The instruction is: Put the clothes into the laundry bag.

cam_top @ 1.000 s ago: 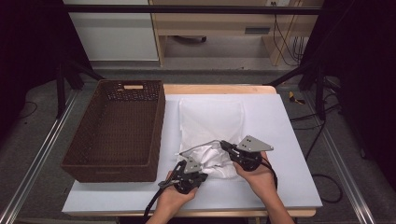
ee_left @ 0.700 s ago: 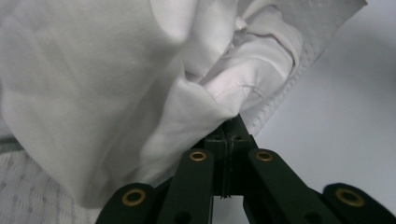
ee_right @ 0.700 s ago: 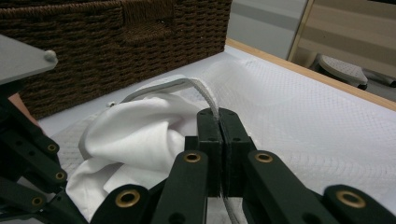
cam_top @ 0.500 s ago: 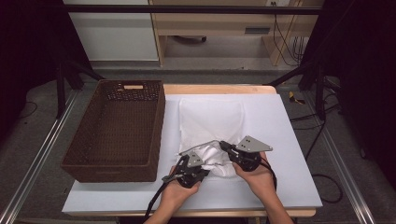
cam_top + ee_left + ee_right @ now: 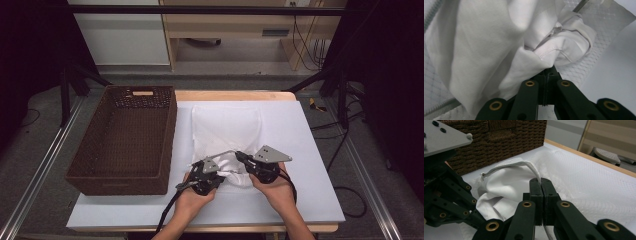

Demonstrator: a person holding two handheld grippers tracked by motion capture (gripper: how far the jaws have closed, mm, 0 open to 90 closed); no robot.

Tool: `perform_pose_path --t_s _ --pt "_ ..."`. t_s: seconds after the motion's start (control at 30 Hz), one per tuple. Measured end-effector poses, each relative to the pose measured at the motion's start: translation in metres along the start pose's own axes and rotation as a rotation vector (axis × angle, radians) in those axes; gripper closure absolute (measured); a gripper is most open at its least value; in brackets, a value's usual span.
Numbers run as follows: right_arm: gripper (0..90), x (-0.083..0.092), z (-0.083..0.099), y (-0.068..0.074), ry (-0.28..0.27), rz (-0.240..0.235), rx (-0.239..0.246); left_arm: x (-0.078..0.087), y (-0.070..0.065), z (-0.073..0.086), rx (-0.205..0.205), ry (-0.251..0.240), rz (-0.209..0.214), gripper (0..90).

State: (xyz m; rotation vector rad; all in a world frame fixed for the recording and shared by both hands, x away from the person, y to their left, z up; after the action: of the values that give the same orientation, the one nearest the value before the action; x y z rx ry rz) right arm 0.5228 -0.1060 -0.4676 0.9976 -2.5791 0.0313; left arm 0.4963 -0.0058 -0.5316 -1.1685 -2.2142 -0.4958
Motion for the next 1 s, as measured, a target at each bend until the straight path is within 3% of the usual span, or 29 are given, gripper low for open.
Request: perform_pose_path --t_s 1.0 --pt "89.2 0.000 0.003 -0.002 0.019 0.008 -0.009 -0.012 0.021 -0.011 0.002 0.005 -0.063 90.0"
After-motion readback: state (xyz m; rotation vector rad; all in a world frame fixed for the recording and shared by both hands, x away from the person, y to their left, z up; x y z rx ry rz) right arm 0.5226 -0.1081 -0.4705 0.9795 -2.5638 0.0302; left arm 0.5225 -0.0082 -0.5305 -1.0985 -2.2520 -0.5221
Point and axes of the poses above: each handheld gripper's, and its own axes: x roughly backward along the jaws, z roughly out of its underside, y roughly to its left, the point moved 9 cm from there along -x, roughly forward along the jaws, and after that the axes turned 11 degrees about -x, right-handed, at the moved point
